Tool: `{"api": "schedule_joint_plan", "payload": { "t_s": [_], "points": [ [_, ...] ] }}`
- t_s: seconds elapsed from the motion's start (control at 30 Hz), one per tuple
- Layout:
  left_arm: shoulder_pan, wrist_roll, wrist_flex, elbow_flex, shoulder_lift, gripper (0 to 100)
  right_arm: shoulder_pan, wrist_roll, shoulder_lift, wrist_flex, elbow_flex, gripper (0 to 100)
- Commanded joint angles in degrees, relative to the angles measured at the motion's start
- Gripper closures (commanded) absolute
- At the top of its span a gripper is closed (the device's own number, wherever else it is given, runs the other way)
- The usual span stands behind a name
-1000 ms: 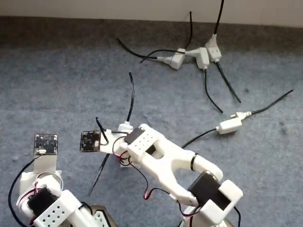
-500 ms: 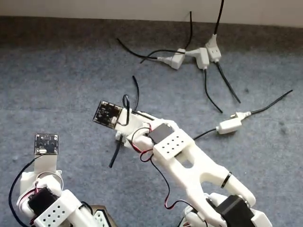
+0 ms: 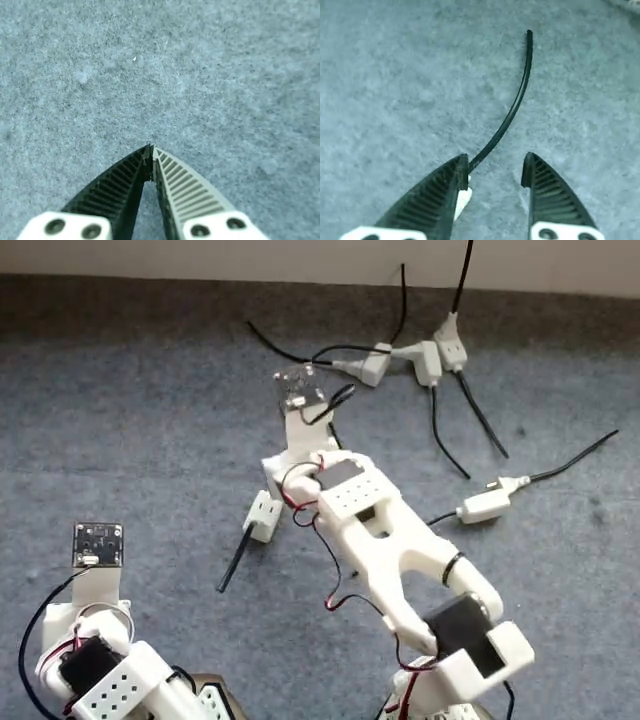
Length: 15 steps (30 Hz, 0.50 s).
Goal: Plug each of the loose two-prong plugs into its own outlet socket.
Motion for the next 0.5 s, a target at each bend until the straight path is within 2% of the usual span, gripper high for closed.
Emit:
{"api": "schedule_joint_plan", "payload": {
  "t_s": [0.0,0.17,0.3,0.47],
  "points": [
    [0.9,0.4,0.4,0.9,0.4,99,0.6,-13.1,6.0,14.3,-17.2,81.3],
    [0.9,0.4,0.4,0.9,0.4,99,-1.5,-23.1,19.0,32.2,-37.5,81.3],
    [0.9,0.4,0.4,0.9,0.4,99,-1.8,-28.9,29.6,39.0,-48.8,81.3],
    [1.0,0.4,0.4,0.9,0.4,99,-4.5,-31.9,37.9,46.5,-60.0,81.3]
  ]
}}
